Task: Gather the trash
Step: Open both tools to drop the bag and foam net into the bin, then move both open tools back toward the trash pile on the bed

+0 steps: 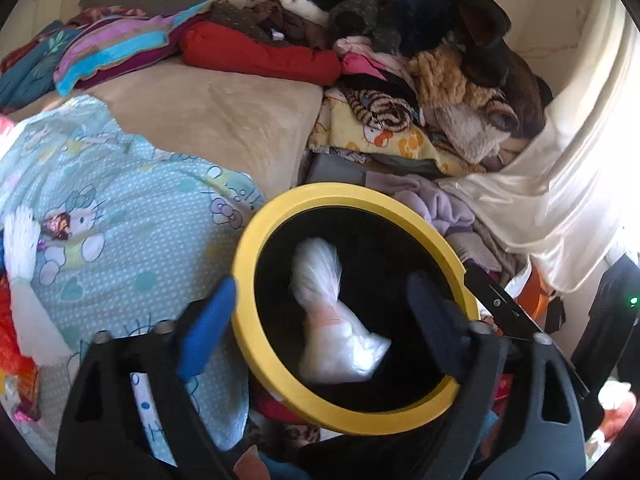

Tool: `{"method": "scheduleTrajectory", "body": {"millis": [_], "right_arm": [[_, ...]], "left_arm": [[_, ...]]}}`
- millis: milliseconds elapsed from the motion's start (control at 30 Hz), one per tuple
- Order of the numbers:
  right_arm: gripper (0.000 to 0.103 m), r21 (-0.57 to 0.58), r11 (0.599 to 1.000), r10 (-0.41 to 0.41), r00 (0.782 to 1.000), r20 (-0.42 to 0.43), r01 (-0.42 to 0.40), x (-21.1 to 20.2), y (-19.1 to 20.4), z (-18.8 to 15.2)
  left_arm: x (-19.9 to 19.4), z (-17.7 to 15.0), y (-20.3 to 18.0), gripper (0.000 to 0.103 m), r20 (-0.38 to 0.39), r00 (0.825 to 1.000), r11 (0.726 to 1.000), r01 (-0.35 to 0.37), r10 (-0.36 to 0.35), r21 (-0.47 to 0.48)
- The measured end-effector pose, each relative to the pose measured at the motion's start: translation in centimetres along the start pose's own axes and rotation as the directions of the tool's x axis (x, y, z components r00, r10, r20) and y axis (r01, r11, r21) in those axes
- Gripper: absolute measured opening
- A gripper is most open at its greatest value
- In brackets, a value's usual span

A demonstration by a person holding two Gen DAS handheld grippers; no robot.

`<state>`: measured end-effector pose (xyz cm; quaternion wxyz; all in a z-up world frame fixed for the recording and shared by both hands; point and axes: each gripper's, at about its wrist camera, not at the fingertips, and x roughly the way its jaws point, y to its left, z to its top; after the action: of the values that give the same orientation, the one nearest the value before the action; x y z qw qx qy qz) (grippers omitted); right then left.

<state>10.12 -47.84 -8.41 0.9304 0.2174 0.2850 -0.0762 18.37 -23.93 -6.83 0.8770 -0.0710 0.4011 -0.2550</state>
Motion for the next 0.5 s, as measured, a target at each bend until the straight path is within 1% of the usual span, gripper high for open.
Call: {"method": "scheduleTrajectory", "body": {"millis": [67,100,167,333,500], "right_arm": [[0.071,0.013,1.000,-0.011,1.000,0.004,0.011,-0.1,-0.1,-0.1],[0.072,0.017,1.000,-0.012,1.000,0.006,0.012,-0.1,-0.1,-0.1],[0.073,0.008,1.000,-0.017,1.000,0.009,0.017,-0.1,0.3,-0.2],[0.079,-0.034,0.999,-0.018,1.000,0.026,0.018,-0.5,1.6,-0.6],[0.083,-0.073,0.997,-0.002,0.999,0.040,0.005,-1.1,3.1,-0.8]], "left_arm": [[-0.6,0.0,0.2,0.090,0.017,1.000,1.000,-0.001,0.002,-0.012],[-1.4,-0.2,0.5,0.092,0.037,0.999,1.000,-0.011,0.012,-0.019],[-2.5,-0.4,1.0,0.092,0.061,0.998,0.999,-0.019,0.021,-0.027],[-4.9,-0.8,1.8,0.092,0.115,0.992,0.998,-0.047,0.052,-0.044],[-7.1,-1.5,2.3,0.092,0.155,0.986,0.997,-0.059,0.066,-0.053]]}}
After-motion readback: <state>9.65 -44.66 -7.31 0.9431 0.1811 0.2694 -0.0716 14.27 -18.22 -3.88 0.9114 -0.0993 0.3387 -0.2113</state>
